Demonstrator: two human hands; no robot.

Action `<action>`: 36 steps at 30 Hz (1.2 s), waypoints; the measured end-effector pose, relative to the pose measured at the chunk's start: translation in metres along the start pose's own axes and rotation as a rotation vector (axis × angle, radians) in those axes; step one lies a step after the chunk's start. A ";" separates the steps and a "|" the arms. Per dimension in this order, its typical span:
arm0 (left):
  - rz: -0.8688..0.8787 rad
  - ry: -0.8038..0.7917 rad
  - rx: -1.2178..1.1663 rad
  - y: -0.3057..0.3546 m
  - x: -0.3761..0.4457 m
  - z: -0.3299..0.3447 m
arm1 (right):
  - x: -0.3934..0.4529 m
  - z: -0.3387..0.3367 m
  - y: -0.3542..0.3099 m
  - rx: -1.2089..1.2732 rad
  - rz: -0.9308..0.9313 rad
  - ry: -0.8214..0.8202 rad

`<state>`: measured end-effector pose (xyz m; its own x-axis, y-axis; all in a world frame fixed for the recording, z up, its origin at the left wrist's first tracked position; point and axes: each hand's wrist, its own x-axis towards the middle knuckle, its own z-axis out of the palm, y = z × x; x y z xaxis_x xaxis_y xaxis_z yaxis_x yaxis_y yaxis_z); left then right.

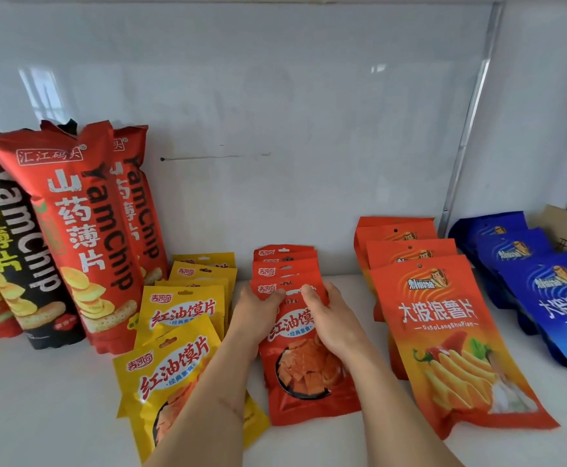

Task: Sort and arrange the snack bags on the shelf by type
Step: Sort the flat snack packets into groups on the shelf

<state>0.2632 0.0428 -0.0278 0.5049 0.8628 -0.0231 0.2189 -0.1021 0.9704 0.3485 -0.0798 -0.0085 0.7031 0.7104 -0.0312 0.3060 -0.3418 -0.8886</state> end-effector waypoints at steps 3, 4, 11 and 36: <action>-0.022 0.022 -0.034 0.002 0.000 0.000 | -0.010 -0.004 -0.003 -0.038 0.035 0.014; -0.031 0.025 -0.046 0.002 0.000 0.001 | -0.015 -0.005 -0.001 -0.094 0.056 0.029; -0.052 -0.013 -0.052 0.005 0.001 0.012 | -0.054 0.003 0.026 -0.428 0.002 0.145; -0.018 0.011 0.276 0.017 0.002 0.048 | -0.056 0.009 0.045 -0.627 0.031 0.414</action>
<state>0.3081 0.0189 -0.0228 0.4898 0.8711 -0.0355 0.4476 -0.2163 0.8677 0.3175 -0.1293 -0.0505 0.8635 0.4477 0.2323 0.5032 -0.7321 -0.4591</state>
